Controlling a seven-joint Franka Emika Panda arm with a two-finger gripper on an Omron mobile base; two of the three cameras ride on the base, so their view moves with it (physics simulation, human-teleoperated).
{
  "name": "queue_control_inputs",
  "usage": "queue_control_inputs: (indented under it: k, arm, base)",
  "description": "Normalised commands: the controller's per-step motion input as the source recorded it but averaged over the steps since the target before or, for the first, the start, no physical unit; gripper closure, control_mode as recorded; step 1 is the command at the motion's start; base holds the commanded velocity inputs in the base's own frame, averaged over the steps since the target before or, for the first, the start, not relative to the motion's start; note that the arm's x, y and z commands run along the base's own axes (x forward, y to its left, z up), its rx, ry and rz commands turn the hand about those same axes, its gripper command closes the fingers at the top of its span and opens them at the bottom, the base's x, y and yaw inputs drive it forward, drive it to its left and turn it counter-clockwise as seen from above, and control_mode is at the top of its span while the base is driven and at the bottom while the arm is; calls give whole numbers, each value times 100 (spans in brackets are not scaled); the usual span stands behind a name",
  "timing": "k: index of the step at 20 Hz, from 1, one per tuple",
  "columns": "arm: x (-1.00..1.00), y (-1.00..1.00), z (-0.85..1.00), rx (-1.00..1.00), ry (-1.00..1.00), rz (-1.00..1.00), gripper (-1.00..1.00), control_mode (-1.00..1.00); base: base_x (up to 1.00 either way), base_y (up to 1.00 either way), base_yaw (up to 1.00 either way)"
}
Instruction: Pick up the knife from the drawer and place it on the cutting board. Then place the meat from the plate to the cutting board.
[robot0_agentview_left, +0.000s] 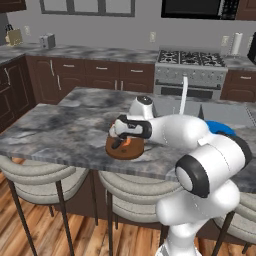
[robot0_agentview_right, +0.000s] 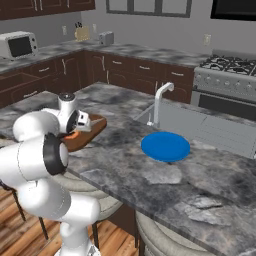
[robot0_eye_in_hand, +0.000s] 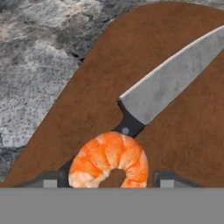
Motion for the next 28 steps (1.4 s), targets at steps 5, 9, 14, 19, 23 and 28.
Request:
queue_control_inputs:
  k: [5,9,14,19,23,28]
  arm:
    - [-7,-19,-14,-2,0,4,-100,-100]
    - [-22,-60,-13,-3,2,6,-100,-100]
    - [1,5,65,0,-11,5,-100,-100]
    - [-8,18,100,0,-25,0,-100,-100]
    - [-73,-16,91,0,-49,0,-100,-100]
    - [-98,-31,82,0,-50,-1,-100,-100]
  base:
    - [0,0,0]
    - [0,0,0]
    - [0,0,0]
    - [0,0,0]
    - [0,0,0]
    - [0,0,0]
